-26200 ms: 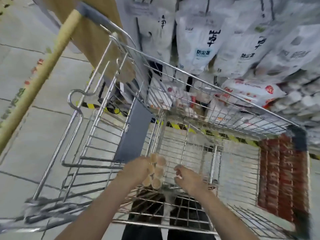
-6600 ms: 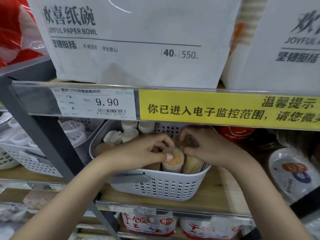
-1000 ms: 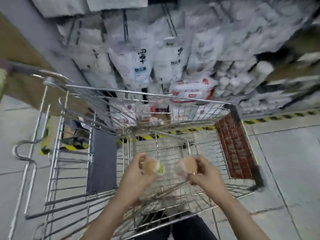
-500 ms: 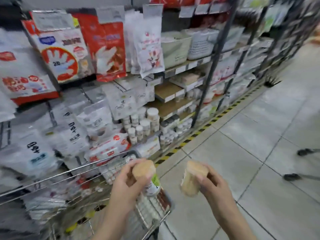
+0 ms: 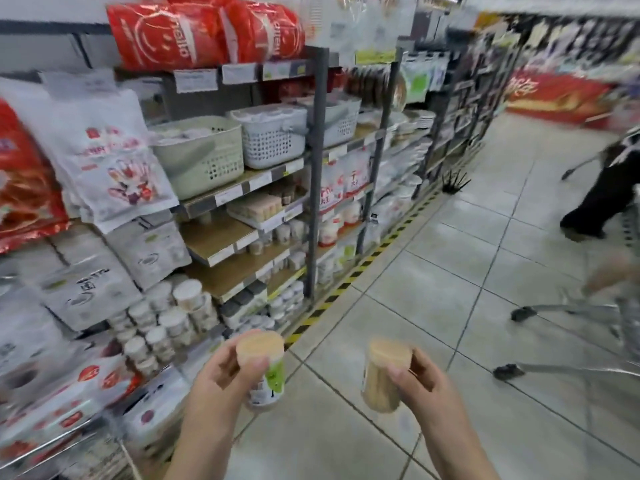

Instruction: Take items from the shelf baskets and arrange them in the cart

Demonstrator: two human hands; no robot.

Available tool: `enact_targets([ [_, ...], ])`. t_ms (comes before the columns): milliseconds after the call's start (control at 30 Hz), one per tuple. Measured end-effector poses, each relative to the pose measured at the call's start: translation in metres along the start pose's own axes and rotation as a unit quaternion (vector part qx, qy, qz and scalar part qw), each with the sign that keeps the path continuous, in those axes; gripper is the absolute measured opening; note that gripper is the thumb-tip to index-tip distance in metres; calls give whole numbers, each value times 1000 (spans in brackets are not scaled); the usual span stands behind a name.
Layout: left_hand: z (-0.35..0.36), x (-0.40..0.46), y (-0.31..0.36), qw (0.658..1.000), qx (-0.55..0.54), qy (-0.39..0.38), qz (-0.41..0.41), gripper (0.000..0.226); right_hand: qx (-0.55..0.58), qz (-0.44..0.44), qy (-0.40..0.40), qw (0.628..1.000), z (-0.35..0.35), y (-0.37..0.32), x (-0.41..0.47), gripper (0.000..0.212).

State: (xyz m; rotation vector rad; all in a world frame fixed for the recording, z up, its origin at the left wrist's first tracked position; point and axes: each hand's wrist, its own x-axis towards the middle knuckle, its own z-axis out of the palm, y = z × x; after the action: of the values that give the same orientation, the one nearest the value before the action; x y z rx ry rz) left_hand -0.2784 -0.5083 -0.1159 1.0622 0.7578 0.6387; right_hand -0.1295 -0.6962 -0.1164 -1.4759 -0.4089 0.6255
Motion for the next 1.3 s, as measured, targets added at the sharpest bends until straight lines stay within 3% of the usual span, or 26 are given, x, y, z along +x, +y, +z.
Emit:
enact_targets([
  [67, 17, 18, 2, 1000, 8, 2, 10, 72, -4, -8, -2, 1000, -11, -7, 23, 49],
  [167, 42, 48, 8, 999, 35, 2, 26, 55, 0, -12, -15, 1000, -22, -14, 63, 48],
  [400, 110, 160, 15, 998, 36, 19, 46, 46, 11, -21, -37, 999, -51, -43, 195, 52],
  [667, 229, 308, 40, 997, 54, -31, 55, 47, 21, -23, 20, 999, -112, -82, 348, 64],
  [833, 304, 381, 47, 996, 50, -63, 41, 52, 29, -25, 68, 997, -161, -86, 430, 50],
  [1033, 375, 467, 46, 996, 54, -14, 70, 41, 54, -17, 54, 997, -211, -95, 557, 31],
  [1300, 437, 554, 58, 984, 50, 113, 127, 38, 10, -20, -97, 995, -242, -141, 711, 38],
])
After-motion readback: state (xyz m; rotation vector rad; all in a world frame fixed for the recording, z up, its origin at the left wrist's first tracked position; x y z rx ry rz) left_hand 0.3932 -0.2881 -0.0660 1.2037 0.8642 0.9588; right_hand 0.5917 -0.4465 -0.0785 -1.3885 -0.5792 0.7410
